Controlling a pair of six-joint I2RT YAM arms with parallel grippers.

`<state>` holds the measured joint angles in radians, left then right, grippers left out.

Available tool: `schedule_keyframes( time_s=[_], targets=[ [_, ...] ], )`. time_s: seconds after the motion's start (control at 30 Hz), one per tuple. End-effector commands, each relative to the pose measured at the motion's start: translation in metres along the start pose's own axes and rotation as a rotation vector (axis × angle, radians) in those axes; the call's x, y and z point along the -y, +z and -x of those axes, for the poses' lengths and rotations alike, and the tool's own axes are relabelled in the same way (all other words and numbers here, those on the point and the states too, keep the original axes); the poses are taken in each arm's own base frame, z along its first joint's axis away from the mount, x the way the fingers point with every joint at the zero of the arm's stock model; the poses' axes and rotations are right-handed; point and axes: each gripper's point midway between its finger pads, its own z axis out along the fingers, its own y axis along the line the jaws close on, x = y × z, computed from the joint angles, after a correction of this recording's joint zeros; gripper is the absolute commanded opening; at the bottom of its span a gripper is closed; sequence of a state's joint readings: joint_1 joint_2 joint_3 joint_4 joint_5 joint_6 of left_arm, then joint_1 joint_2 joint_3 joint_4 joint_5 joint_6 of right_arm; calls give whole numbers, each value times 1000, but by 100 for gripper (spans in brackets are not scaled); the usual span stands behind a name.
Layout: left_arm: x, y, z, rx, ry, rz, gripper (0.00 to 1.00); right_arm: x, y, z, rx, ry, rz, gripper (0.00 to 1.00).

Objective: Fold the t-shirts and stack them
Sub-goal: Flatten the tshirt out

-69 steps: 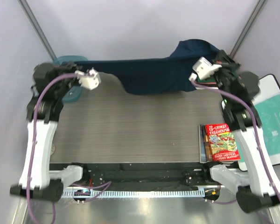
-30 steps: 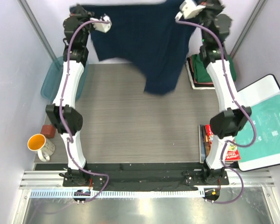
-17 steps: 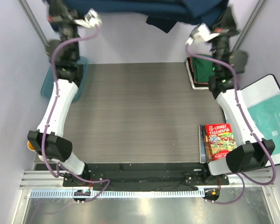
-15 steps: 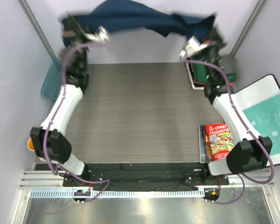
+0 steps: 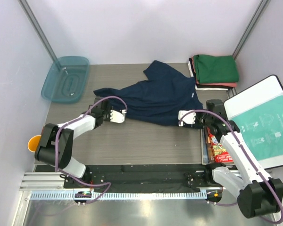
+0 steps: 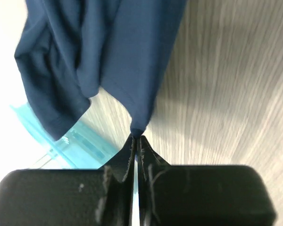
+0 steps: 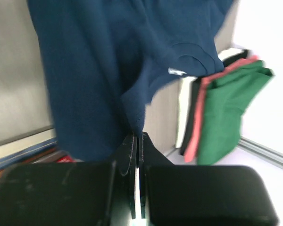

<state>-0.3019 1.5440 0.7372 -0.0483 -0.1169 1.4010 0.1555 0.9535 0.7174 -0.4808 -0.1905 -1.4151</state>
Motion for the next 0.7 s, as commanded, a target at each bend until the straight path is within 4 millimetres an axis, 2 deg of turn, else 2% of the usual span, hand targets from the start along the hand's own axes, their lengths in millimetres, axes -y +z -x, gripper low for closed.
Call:
schedule_keyframes(
  time_s=[0.0, 0.03, 0.1, 0.13, 0.2, 0.23, 0.27, 0.3, 0.33, 0.37, 0.4, 0.43, 0.5, 0.53, 0.63, 0.67],
  targets=[
    [47, -27, -12, -13, -36, -262, 0, -34, -11, -3, -22, 1, 172, 1],
    [54, -33, -9, 9, -29, -305, 0, -36, -12, -4, -29, 6, 182, 1],
    [66, -57, -14, 29, -37, -406, 0, -43, -13, -7, -40, 14, 212, 2],
    [64, -65, -5, 94, -21, -430, 0, -43, -14, -6, -40, 21, 214, 1],
    [80, -87, -9, 105, -9, -536, 0, -46, -17, -4, -31, 27, 230, 1],
    [76, -95, -10, 115, 21, -555, 0, -46, -17, -3, -24, 25, 234, 1],
    [88, -108, -12, 112, 20, -636, 0, -47, -18, -2, -23, 24, 244, 1],
    [91, -114, -13, 112, 17, -673, 0, -47, -19, -1, -19, 19, 244, 1],
    [84, -121, -13, 116, 15, -684, 0, -47, -19, -1, -17, 15, 246, 1],
    [93, -133, -13, 113, 6, -755, 0, -45, -20, 0, -15, 11, 249, 1],
    [97, -136, -14, 112, 0, -808, 0, -45, -22, 1, -13, 9, 255, 1],
    [89, -141, -13, 111, -3, -819, 0, -46, -22, 1, -11, 9, 268, 1],
    [99, -155, -11, 109, -34, -931, 0, -49, -29, 3, -8, 2, 319, 1],
    [93, -160, -10, 113, -42, -940, 0, -51, -31, 5, 2, -1, 341, 1],
    [100, -176, -10, 120, -45, -1030, 0, -53, -44, 10, 14, -25, 400, 1],
    [104, -182, -10, 118, -42, -1060, 0, -60, -49, 10, 14, -23, 441, 1]
  ],
)
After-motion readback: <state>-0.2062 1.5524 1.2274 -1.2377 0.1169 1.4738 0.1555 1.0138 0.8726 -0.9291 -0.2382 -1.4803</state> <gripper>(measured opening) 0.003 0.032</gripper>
